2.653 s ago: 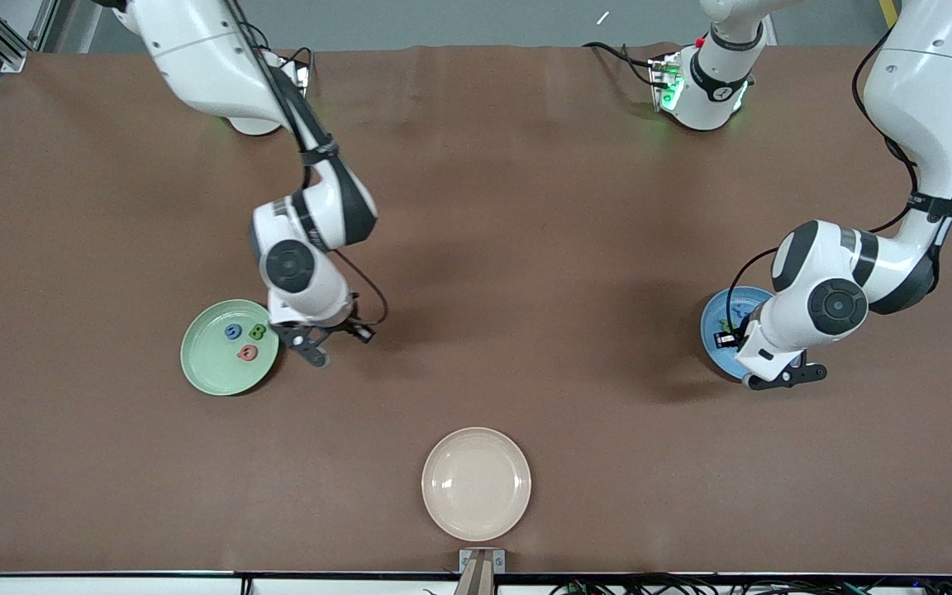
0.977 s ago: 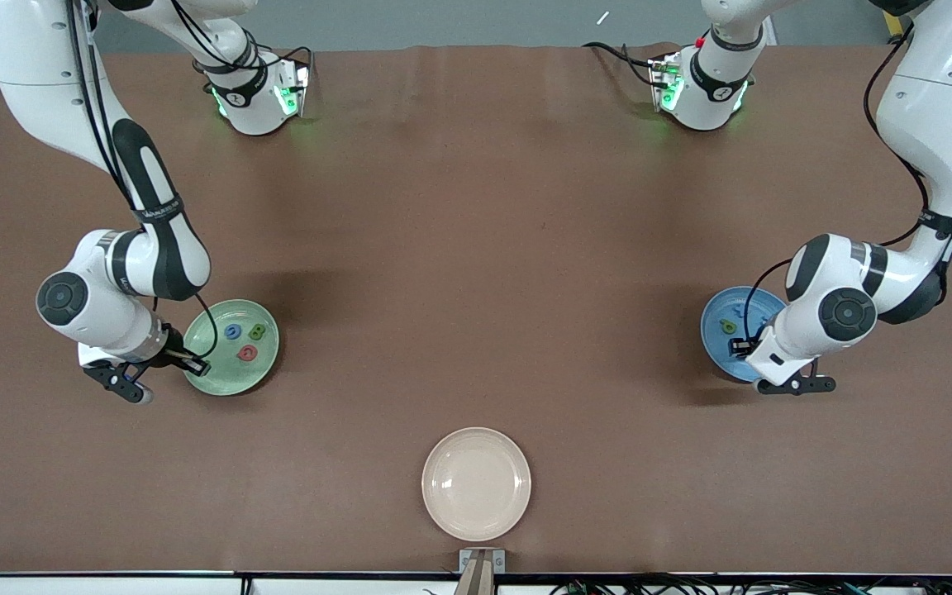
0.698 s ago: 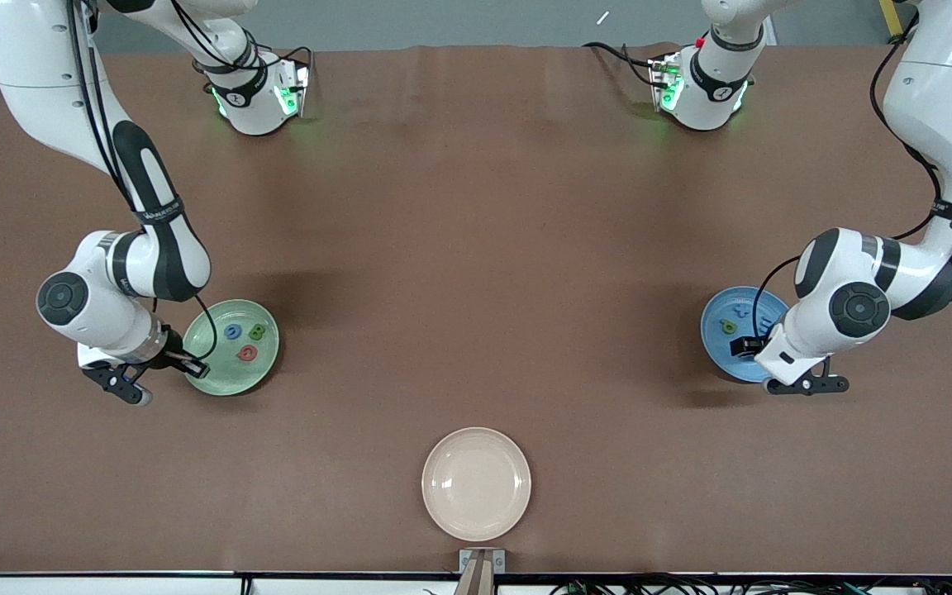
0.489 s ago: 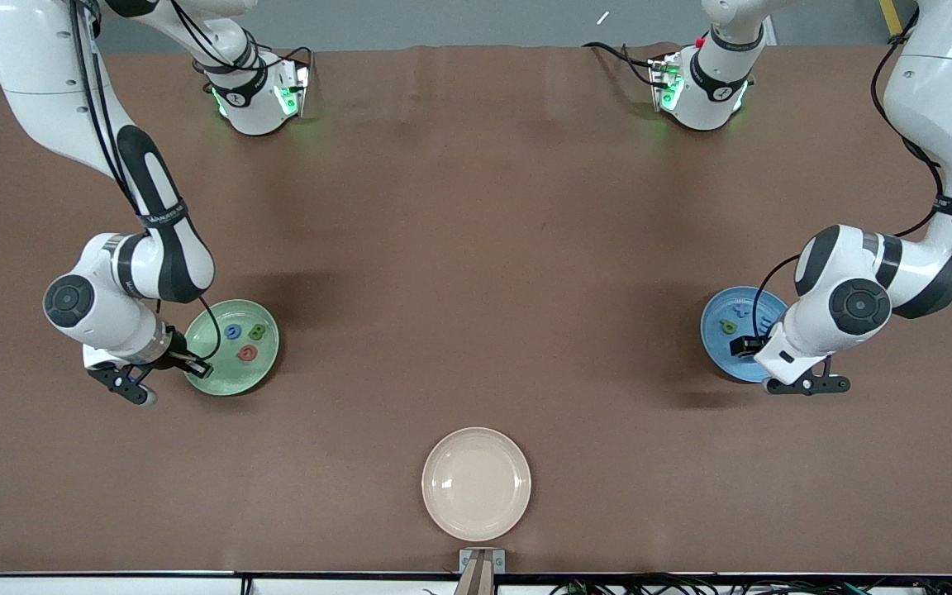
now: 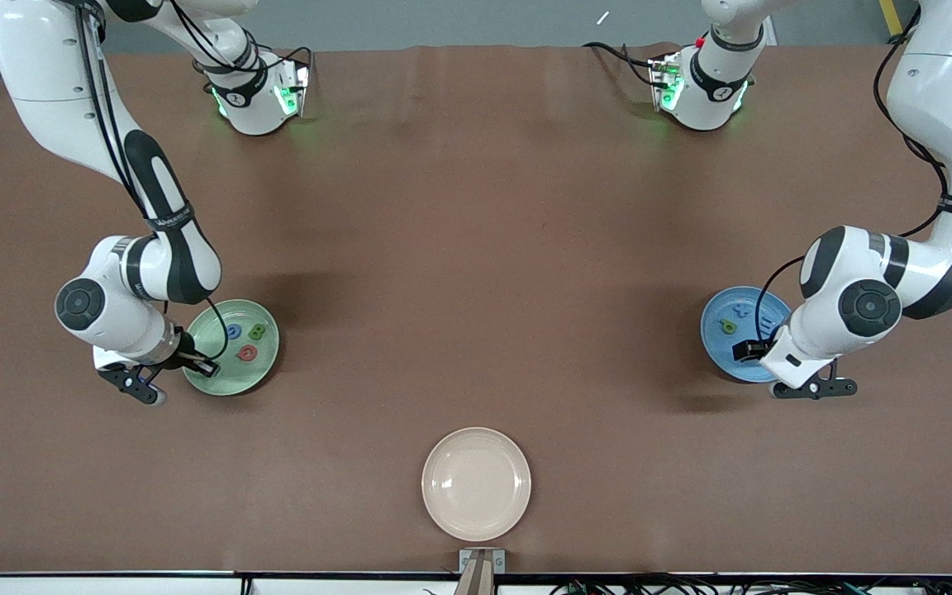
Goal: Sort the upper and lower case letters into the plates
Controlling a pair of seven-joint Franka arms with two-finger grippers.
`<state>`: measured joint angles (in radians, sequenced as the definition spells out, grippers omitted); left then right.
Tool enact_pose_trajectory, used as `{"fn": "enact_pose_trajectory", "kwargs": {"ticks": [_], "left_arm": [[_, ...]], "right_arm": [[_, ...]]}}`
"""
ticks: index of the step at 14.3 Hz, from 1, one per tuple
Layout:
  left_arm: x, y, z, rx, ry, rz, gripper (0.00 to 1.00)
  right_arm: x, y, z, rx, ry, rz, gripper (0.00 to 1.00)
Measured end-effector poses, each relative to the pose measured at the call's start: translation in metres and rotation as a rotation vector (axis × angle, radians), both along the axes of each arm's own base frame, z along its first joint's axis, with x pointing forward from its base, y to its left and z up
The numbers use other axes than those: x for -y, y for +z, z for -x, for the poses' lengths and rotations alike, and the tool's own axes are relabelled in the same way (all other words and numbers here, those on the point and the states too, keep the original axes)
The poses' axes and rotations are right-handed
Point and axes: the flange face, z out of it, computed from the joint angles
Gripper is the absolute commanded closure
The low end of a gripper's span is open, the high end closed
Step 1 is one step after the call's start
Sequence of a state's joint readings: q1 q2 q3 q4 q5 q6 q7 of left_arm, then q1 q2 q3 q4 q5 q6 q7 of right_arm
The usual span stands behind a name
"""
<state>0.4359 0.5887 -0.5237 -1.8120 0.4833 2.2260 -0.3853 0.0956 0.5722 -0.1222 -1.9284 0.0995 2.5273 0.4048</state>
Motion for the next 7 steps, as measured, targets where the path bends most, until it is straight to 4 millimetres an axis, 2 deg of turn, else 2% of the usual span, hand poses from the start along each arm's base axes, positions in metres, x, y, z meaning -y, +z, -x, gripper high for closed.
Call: {"fn": "enact_pose_trajectory", "kwargs": {"ticks": [1,2,4,7], "left_arm": [[0.002,0.005,-0.003,-0.001,0.008,0.040,0.01],[0.005,0.010,-0.007,-0.006,0.005,0.089,0.01],[0.009,0.013,-0.010,-0.029,0.000,0.157,0.01],[0.018,0.006,-0.012,-0.057,0.022,0.169,0.01]], "right_arm": [[0.000,0.000,0.000,0.000,0.000,0.000,0.11],[0.000,0.000,0.000,0.000,0.000,0.000,0.00],[-0.001,0.000,0.000,-0.001,0.001,-0.001,0.00],[-0.007,-0.002,0.004,-0.052,0.009,-0.008,0.00]]}}
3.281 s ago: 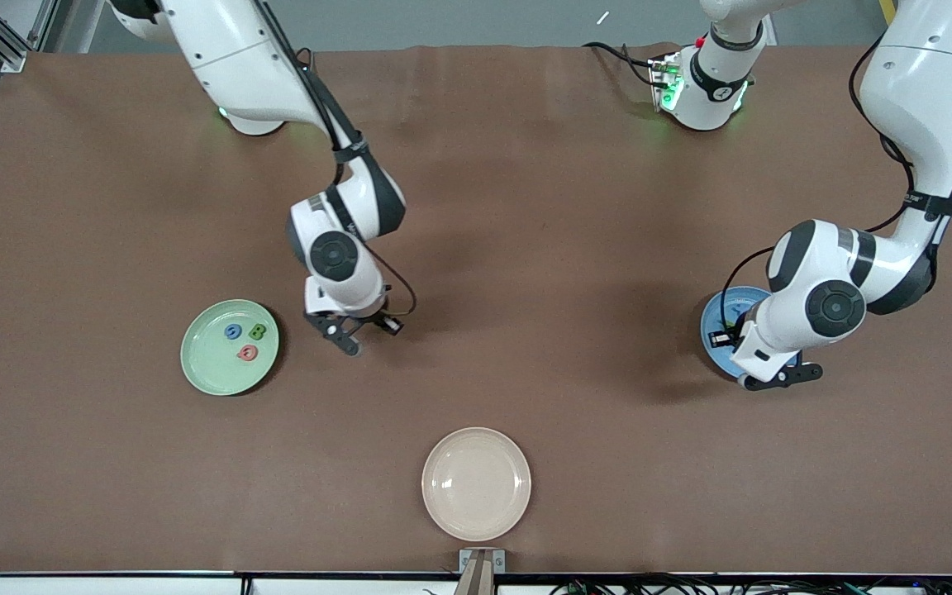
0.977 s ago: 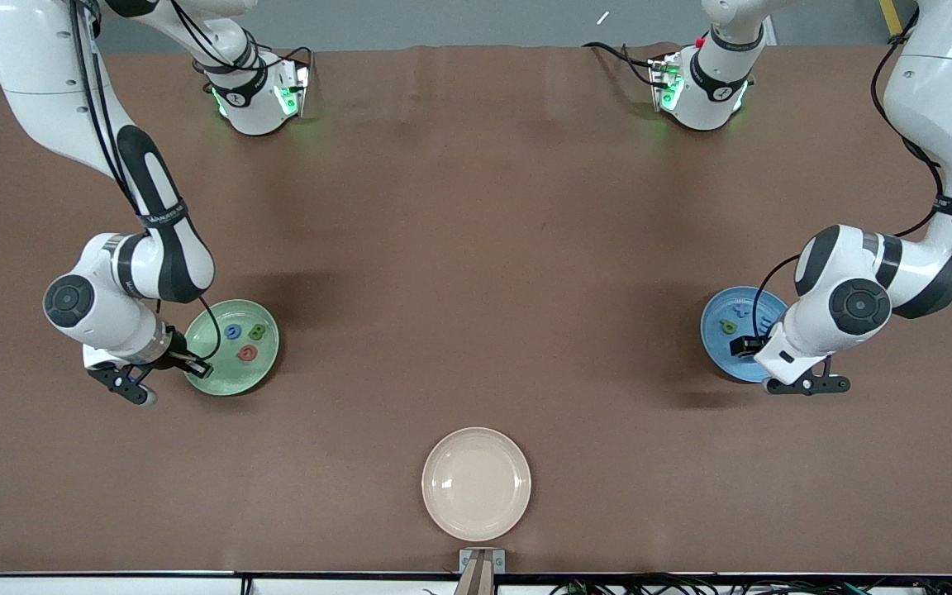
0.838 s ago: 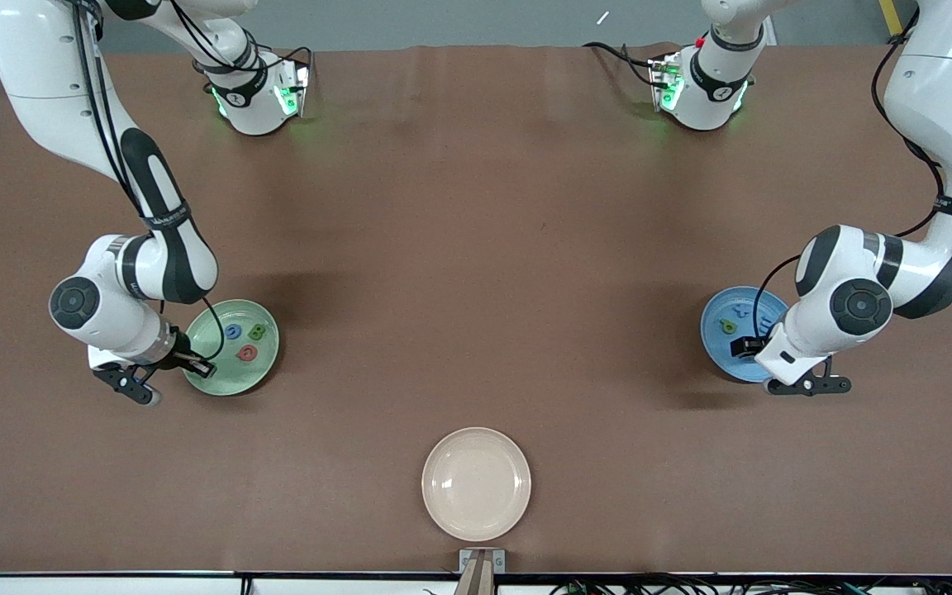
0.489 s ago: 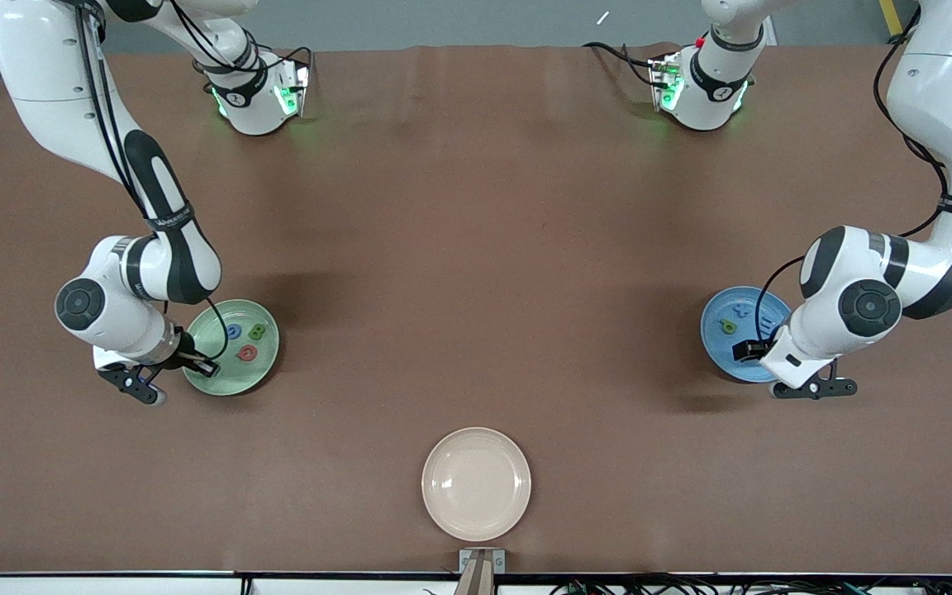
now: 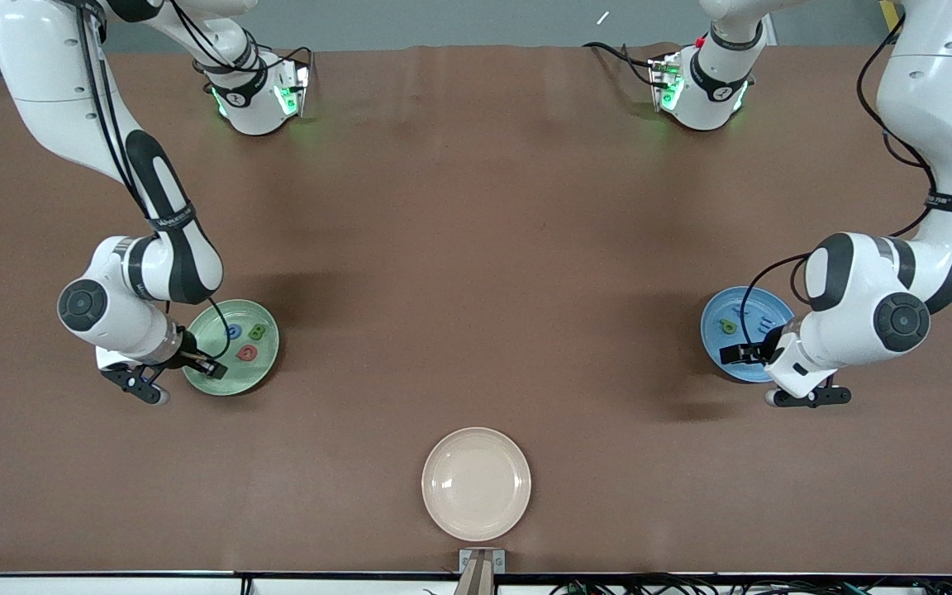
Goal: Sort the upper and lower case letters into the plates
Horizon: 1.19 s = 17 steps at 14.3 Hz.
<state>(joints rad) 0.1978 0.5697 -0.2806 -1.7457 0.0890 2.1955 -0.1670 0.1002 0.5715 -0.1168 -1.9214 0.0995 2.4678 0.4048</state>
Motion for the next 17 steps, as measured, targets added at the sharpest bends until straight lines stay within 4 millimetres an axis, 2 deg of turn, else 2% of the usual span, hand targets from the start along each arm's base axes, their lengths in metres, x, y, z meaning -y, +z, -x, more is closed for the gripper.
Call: {"fn": "enact_pose_trajectory", "kwargs": {"ticks": [2,4,7,9,10,13,15,17], "left_arm": [[0.015,0.005,-0.001,0.005,-0.001,-0.024,0.01],[0.028,0.018,-0.001,0.004,-0.013,-0.044,0.01],[0.020,0.037,0.000,-0.009,-0.009,-0.052,0.01],[0.007,0.061,0.004,-0.013,0.003,-0.056,0.01],[0.000,0.081,0.009,-0.023,0.007,-0.059,0.01],[-0.008,0.165,0.031,-0.009,0.014,-0.069,0.01],[-0.008,0.216,0.048,0.022,0.014,-0.074,0.01],[-0.008,0.255,0.065,0.051,0.015,-0.078,0.01]], "right_arm": [[-0.008,0.012,0.002,-0.067,0.011,-0.012,0.00],[-0.012,0.042,0.004,-0.114,0.017,-0.025,0.00],[-0.014,0.084,0.010,-0.141,0.021,-0.041,0.00],[-0.014,0.103,0.014,-0.148,0.039,-0.049,0.00],[-0.014,0.113,0.015,-0.148,0.063,-0.054,0.00],[-0.009,0.146,0.021,-0.176,0.147,-0.073,0.00],[-0.002,0.180,0.021,-0.222,0.192,-0.092,0.00],[0.009,0.220,0.018,-0.260,0.226,-0.112,0.00]]}}
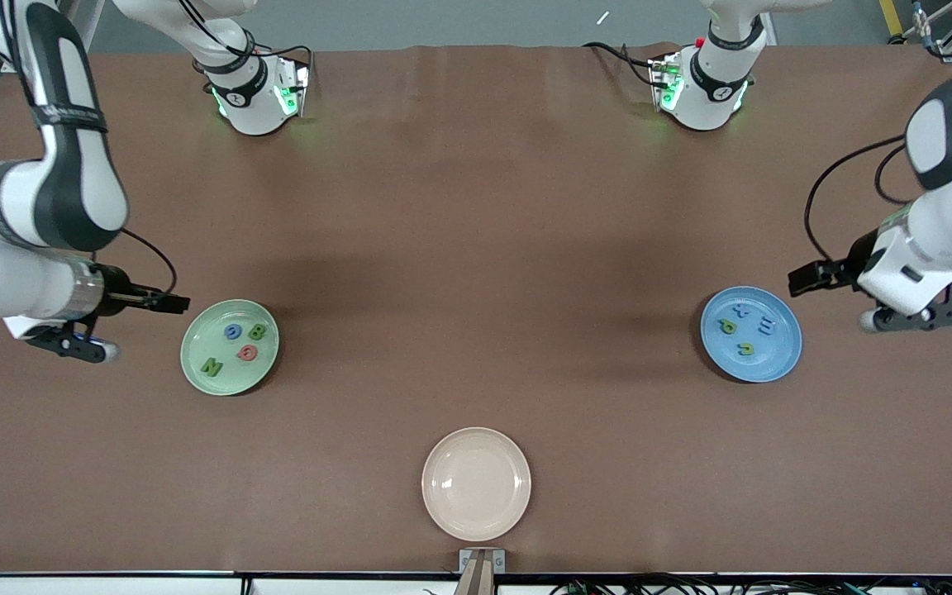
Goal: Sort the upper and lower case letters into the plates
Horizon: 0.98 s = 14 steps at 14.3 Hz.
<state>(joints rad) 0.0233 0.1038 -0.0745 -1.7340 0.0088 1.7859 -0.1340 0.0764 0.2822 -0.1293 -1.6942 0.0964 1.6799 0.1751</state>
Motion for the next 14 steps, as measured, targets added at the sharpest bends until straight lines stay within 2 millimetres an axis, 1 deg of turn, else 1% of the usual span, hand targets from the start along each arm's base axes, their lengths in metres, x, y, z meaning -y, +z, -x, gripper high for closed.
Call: {"fn": "enact_pose_trajectory", "kwargs": {"ticks": [2,4,6,7,10,12,14], "left_arm": [[0.000,0.029,0.013,0.031,0.000,-0.002,0.01],[0.001,0.053,0.020,0.074,0.000,-0.003,0.01],[0.001,0.074,0.022,0.114,-0.001,-0.002,0.01],[0.001,0.081,0.021,0.127,0.000,-0.001,0.01],[0.000,0.093,0.020,0.154,0.003,0.000,0.01],[-0.002,0.103,0.019,0.174,0.005,0.001,0.00],[-0.001,0.109,0.018,0.185,0.004,0.001,0.00]], "right_arm": [[0.007,0.035,0.000,-0.028,0.018,-0.014,0.00],[0.008,0.067,-0.004,-0.014,0.026,-0.017,0.00],[0.009,0.090,-0.004,-0.008,0.046,-0.022,0.00],[0.014,0.096,-0.003,-0.013,0.061,-0.031,0.00],[0.042,0.105,-0.003,0.006,0.060,-0.050,0.00],[0.058,0.122,-0.006,0.044,0.052,-0.048,0.00],[0.071,0.137,-0.006,0.078,0.079,-0.054,0.00]]}}
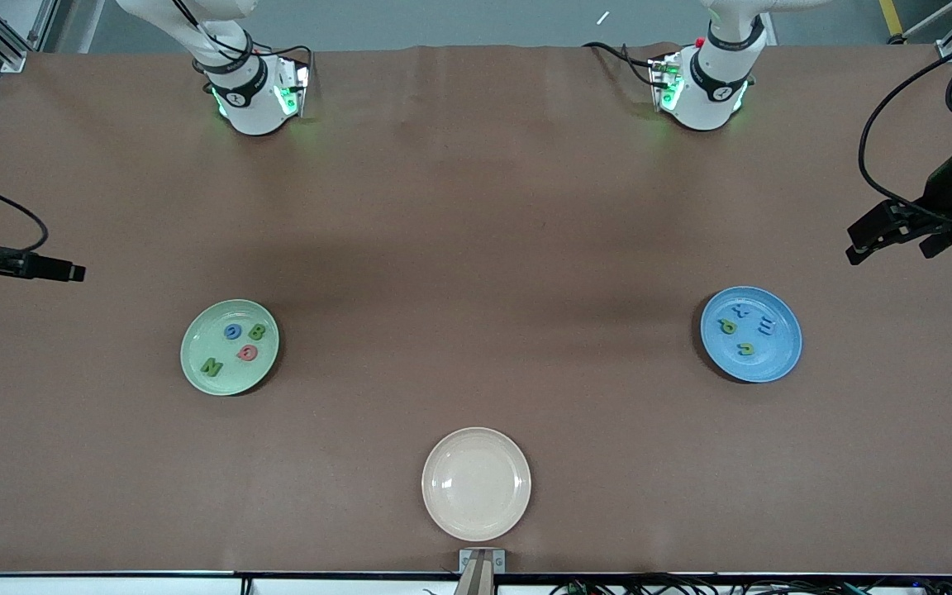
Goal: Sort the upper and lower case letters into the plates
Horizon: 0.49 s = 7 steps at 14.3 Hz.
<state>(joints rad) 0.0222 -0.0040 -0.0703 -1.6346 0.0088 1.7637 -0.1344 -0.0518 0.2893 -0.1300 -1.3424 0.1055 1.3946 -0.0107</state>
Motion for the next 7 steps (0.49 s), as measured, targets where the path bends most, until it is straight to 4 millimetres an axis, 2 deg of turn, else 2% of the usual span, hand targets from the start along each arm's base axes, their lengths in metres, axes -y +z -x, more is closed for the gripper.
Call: {"fn": "enact_pose_trajectory", "kwargs": {"ticks": [7], "left_arm": [[0.0051,0.0005,0.0015,-0.011,-0.009,-0.001,0.00]], "right_arm": [[0.0017,0.0066,0.0029,-0.008,0.041,0.017,0.00]]}}
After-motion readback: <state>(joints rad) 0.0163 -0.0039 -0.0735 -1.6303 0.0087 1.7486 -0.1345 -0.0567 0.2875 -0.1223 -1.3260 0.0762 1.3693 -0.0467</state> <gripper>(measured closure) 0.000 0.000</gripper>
